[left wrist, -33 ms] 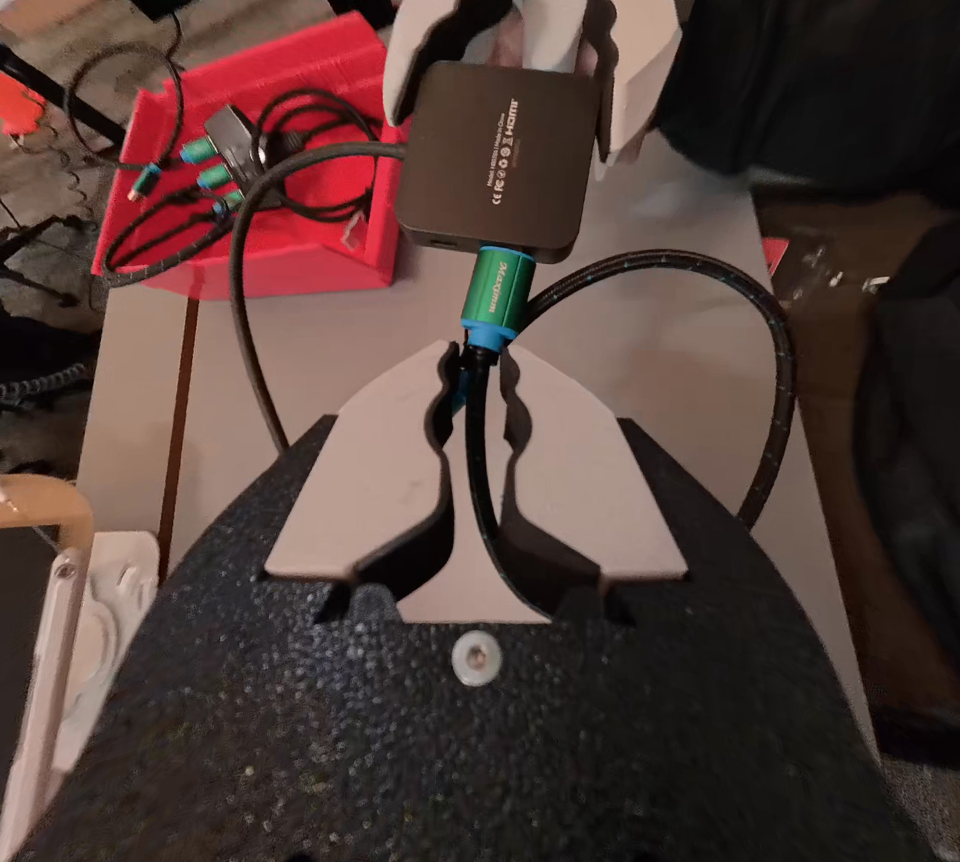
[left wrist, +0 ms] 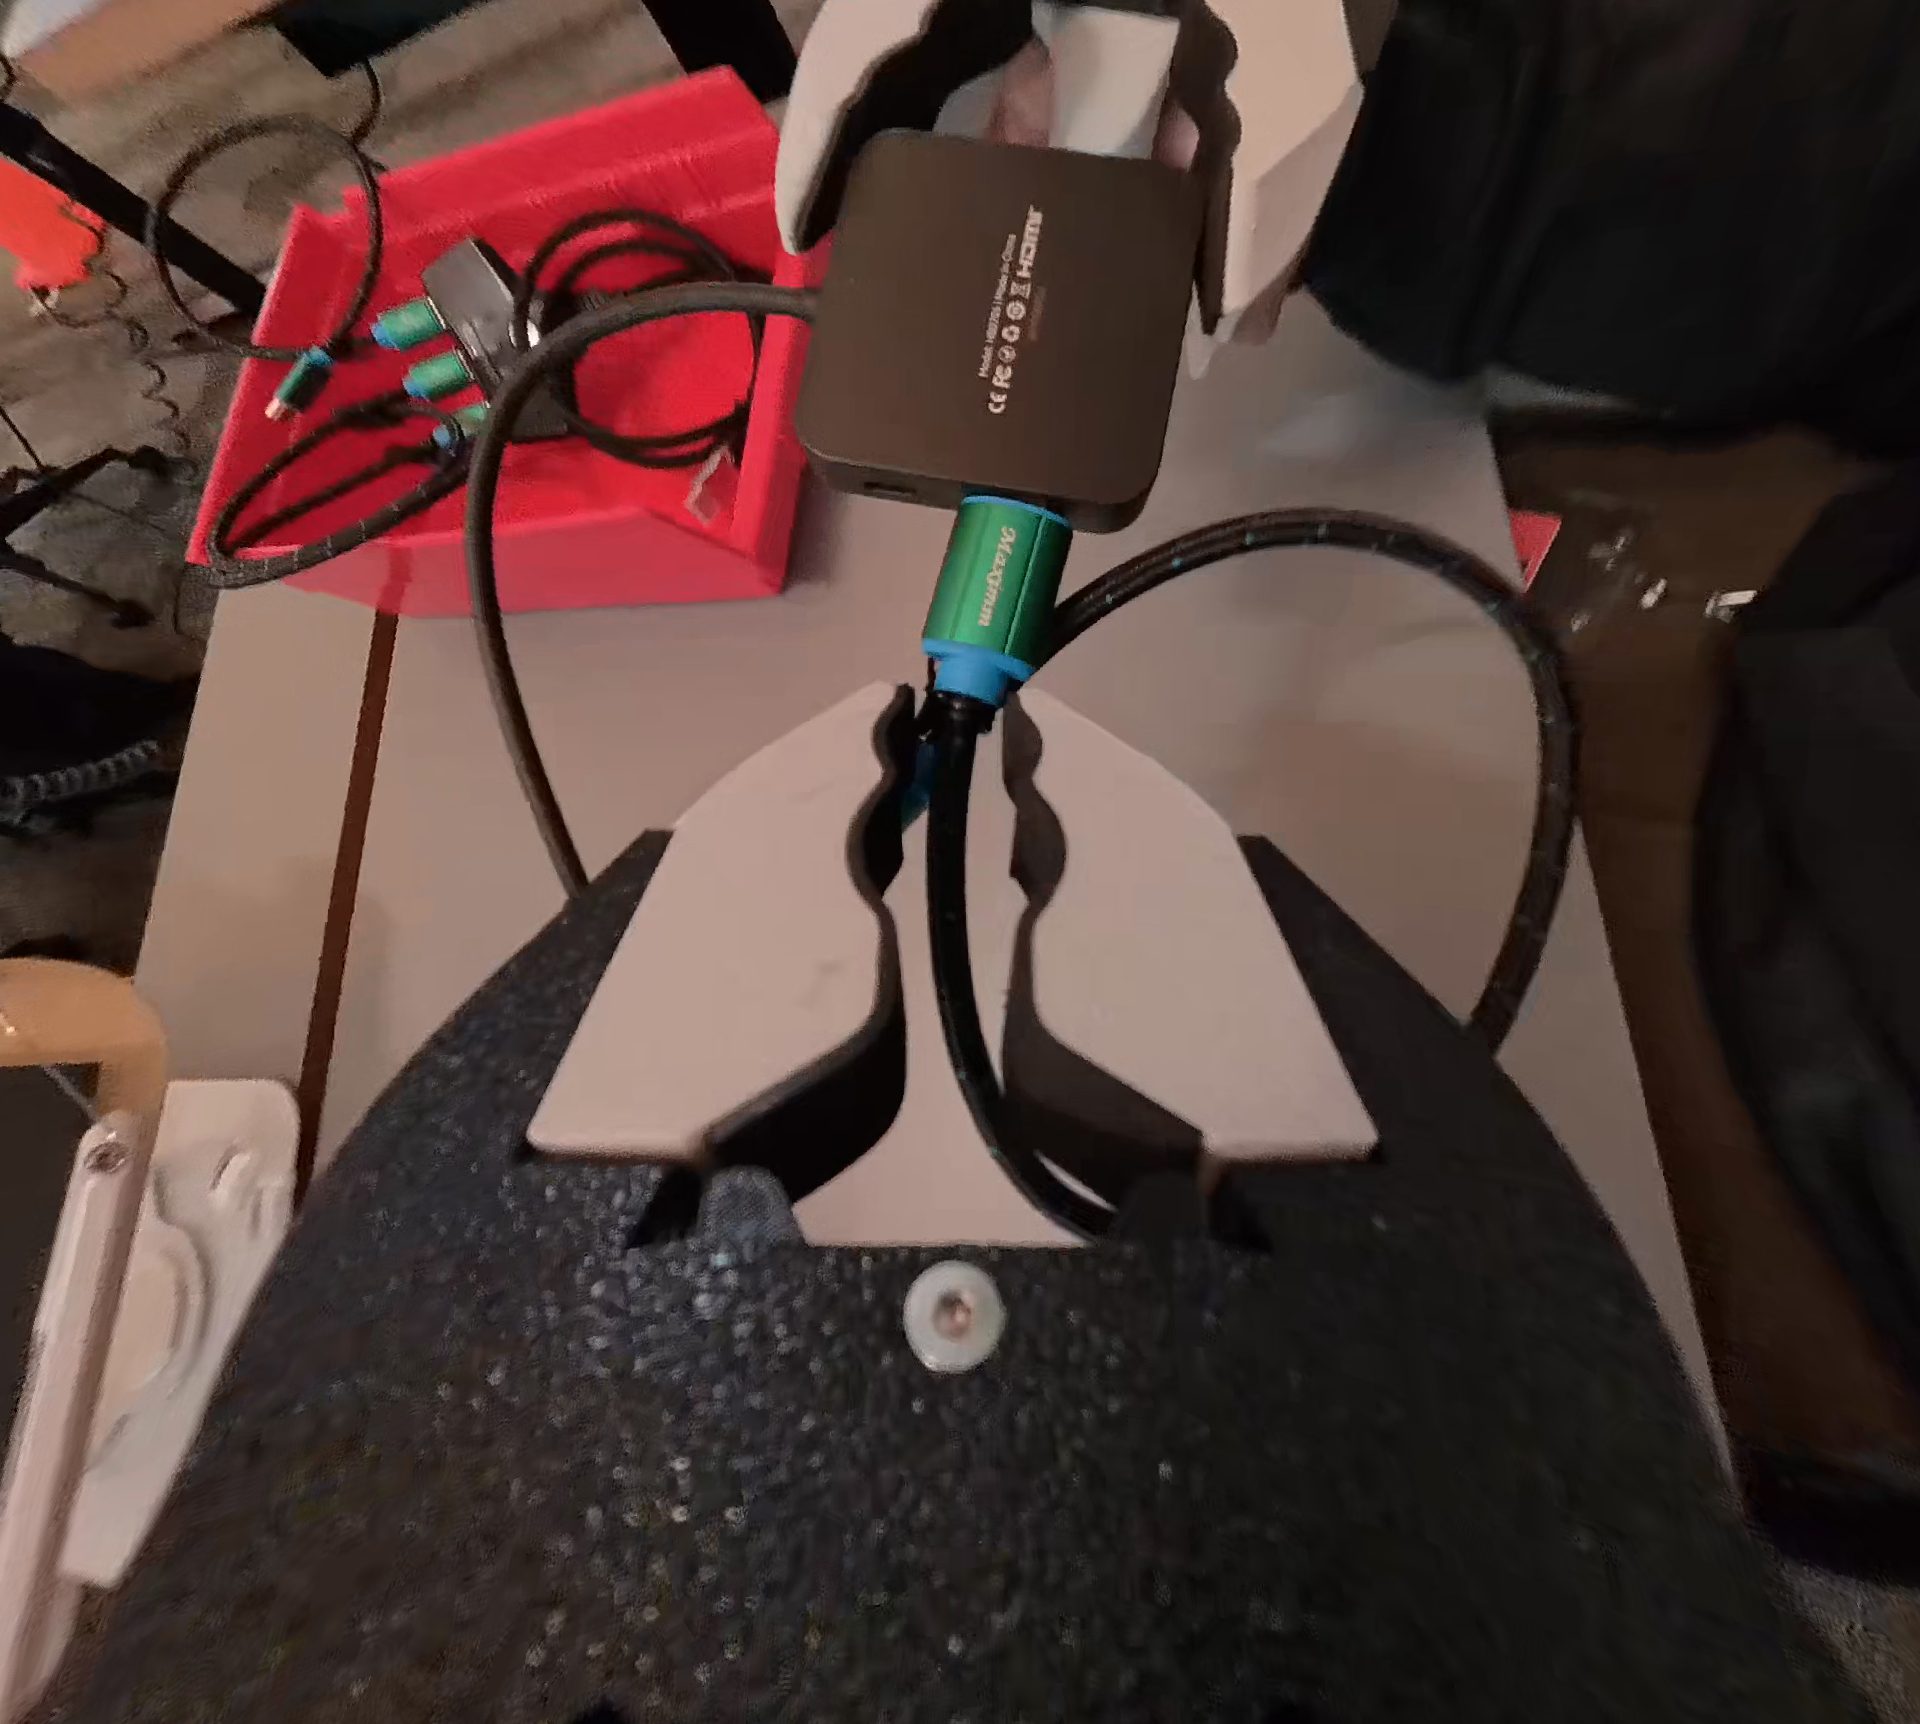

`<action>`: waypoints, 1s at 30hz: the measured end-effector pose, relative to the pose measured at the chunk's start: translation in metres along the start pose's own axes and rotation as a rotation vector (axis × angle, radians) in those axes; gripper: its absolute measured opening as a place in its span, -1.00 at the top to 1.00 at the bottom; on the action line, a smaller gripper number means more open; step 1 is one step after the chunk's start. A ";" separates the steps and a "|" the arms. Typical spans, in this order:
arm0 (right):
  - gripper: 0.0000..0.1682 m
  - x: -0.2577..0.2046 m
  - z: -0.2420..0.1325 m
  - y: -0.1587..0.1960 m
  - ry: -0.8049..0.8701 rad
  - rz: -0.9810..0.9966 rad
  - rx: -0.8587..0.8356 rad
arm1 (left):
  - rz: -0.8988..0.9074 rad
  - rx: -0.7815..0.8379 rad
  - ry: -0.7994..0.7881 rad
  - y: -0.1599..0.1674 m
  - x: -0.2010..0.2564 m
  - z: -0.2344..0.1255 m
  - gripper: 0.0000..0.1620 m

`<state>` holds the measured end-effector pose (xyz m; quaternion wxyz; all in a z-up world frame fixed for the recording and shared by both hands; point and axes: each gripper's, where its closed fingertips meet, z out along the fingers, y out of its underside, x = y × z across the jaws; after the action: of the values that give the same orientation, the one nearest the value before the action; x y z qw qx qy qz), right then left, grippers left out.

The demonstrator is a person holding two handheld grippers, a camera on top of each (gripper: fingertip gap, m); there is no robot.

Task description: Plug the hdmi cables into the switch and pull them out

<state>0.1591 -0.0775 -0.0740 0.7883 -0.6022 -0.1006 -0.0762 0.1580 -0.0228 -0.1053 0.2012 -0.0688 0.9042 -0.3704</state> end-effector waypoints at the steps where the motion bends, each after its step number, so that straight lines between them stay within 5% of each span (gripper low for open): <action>1: 0.16 -0.001 0.000 -0.003 0.006 -0.019 -0.007 | -0.022 0.031 -0.001 -0.004 0.000 0.000 0.78; 11: 0.18 -0.001 -0.014 -0.032 0.069 -0.142 -0.042 | -0.205 0.308 -0.133 -0.011 -0.013 -0.029 0.61; 12: 1.00 -0.009 -0.026 -0.042 0.052 -0.189 0.005 | -0.222 0.307 -0.140 -0.004 -0.013 -0.030 0.61; 14: 1.00 0.002 -0.037 -0.069 0.123 -0.132 0.154 | -0.275 0.316 -0.113 0.008 -0.008 -0.026 0.62; 18: 1.00 0.025 -0.042 0.009 0.129 0.008 -0.147 | -0.398 0.323 -0.102 0.032 -0.006 -0.006 0.68; 20: 1.00 0.052 -0.061 0.045 0.283 0.071 -0.228 | -0.432 0.295 -0.093 0.046 -0.005 0.010 0.68; 23: 1.00 0.051 -0.077 0.032 0.231 0.224 -0.214 | -0.486 0.224 0.018 0.059 0.012 0.029 0.56; 27: 0.79 0.063 -0.117 0.034 0.354 0.034 -0.380 | -0.439 0.175 0.040 0.073 0.018 0.037 0.59; 30: 0.69 0.050 -0.131 0.069 0.213 0.026 -0.577 | -0.468 0.197 0.087 0.072 0.021 0.041 0.58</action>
<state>0.2331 -0.1859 -0.1592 0.5919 -0.7910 0.0160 -0.1542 0.1576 -0.0038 -0.1887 0.0766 -0.2403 0.8311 -0.4957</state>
